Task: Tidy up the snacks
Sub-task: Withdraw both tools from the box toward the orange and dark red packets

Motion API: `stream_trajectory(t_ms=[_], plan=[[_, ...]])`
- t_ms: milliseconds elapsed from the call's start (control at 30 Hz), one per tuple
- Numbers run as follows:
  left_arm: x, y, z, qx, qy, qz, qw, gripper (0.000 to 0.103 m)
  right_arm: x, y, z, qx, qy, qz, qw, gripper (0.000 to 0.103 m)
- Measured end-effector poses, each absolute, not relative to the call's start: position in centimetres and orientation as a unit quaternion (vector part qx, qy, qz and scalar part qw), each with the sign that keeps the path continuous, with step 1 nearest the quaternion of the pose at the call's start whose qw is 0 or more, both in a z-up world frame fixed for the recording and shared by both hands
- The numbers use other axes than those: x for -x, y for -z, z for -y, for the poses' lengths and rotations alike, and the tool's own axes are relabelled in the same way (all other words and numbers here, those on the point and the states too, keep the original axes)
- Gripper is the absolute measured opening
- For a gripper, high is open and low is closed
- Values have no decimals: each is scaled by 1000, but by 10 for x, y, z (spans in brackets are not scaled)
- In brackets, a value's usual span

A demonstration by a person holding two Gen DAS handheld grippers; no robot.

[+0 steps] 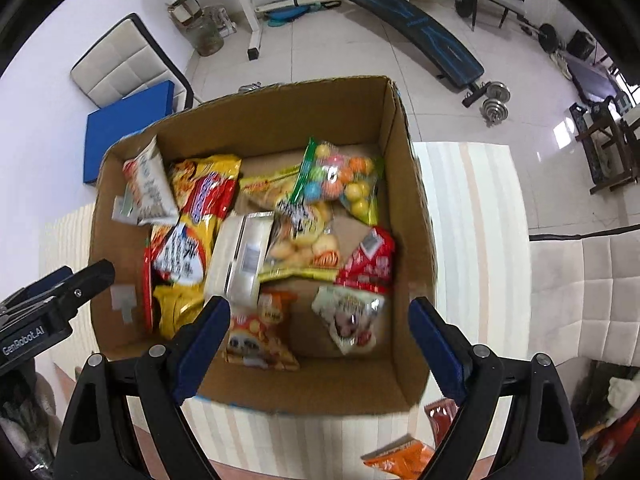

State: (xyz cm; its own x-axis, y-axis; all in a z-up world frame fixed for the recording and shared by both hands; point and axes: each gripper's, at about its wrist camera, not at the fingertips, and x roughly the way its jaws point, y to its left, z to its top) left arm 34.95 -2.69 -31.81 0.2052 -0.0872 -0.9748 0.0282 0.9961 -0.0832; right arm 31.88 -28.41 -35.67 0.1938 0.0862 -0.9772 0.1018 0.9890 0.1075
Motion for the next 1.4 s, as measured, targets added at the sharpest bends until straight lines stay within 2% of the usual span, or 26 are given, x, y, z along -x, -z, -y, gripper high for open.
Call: stream_trajectory(t_ms=[567,933,1133,1400], plan=[[-236,245,34,17,28,-537,843,96,-199,282,273,-51,-13,-560,827,93],[-167,214,41,5,33,-504,863,96,-131,245,280,-83,-34,-528,845,93],[-145,236,66,-30,35,-519,853,96,-98,272,321,-153,-13,-554,818,93],[-142,322,130,-75,71,-595,797,96,-73,362,409,-218,68,-619,751,93]])
